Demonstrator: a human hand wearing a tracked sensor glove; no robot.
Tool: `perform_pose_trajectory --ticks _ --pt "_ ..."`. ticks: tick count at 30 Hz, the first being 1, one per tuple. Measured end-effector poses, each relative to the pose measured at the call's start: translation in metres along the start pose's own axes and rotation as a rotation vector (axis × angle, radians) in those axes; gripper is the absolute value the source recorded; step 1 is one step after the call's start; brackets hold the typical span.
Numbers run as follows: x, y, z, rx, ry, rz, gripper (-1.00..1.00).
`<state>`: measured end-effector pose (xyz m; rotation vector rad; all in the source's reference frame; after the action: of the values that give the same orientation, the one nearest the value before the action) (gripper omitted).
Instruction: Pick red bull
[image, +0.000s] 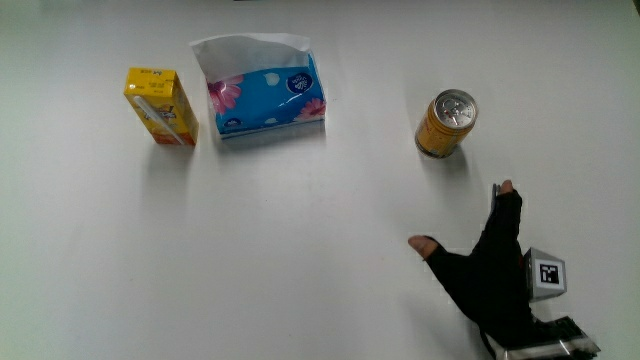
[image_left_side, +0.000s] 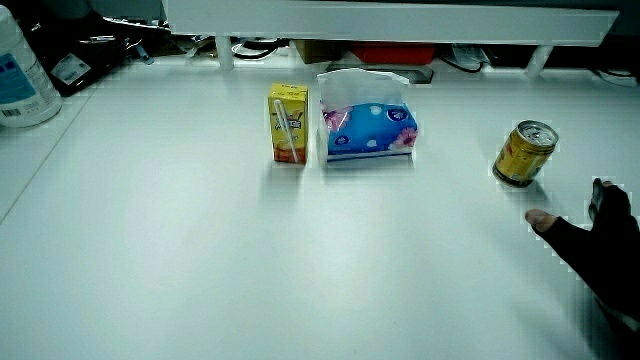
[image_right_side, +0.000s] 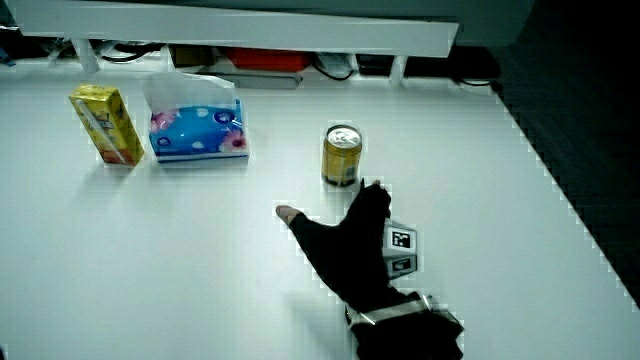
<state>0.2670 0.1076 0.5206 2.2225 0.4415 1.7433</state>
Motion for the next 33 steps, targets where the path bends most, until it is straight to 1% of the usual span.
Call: perform_pose_trajectory --ticks 1,2,3,4,6,7,9,10,11,12,14,15,17,19,20,21,22,24,25,26,29,31,32,33 --pt "-0.002 0.004 0.0 0.0 0.009 0.019 0.0" --pt "-0.002 0.008 0.001 -0.007 0.009 0.021 0.0" --pt "0.007 0.014 0.004 0.008 -0.041 -0.003 0.0" --pt "0.006 0.018 0.005 0.007 -0.035 0.013 0.0" --pt "-0.005 0.025 0.002 0.006 0.017 0.027 0.0" --pt "-0.01 0.027 0.001 0.014 0.021 0.005 0.0" --pt "-0.009 0.035 0.002 0.015 0.017 0.021 0.0" --pt "-0.002 0.039 0.004 0.024 -0.011 -0.019 0.0" --pt "-0.005 0.042 0.004 0.038 -0.004 -0.028 0.0" --pt "0.003 0.048 0.007 0.043 -0.027 -0.058 0.0" --pt "-0.009 0.054 0.003 0.039 0.031 -0.029 0.0" --pt "-0.008 0.058 0.003 0.049 0.015 -0.049 0.0" --pt "-0.009 0.066 0.003 0.056 0.031 -0.052 0.0" --pt "-0.007 0.074 0.004 0.06 0.031 -0.046 0.0" --pt "-0.008 0.077 0.003 0.055 0.039 -0.06 0.0" --pt "-0.009 0.08 0.002 0.059 0.054 -0.054 0.0" --pt "-0.008 0.084 0.003 0.062 0.04 -0.064 0.0" --pt "-0.008 0.091 0.001 0.058 0.046 -0.082 0.0" --pt "-0.008 0.095 0.0 0.053 0.059 -0.057 0.0" --pt "-0.009 0.098 -0.001 0.053 0.059 -0.052 0.0" --pt "-0.008 0.106 -0.002 0.075 0.069 -0.06 0.0" --pt "-0.007 0.112 -0.004 0.082 0.083 -0.052 0.0" --pt "-0.008 0.114 -0.004 0.089 0.086 -0.059 0.0" --pt "-0.008 0.116 -0.005 0.083 0.085 -0.067 0.0"
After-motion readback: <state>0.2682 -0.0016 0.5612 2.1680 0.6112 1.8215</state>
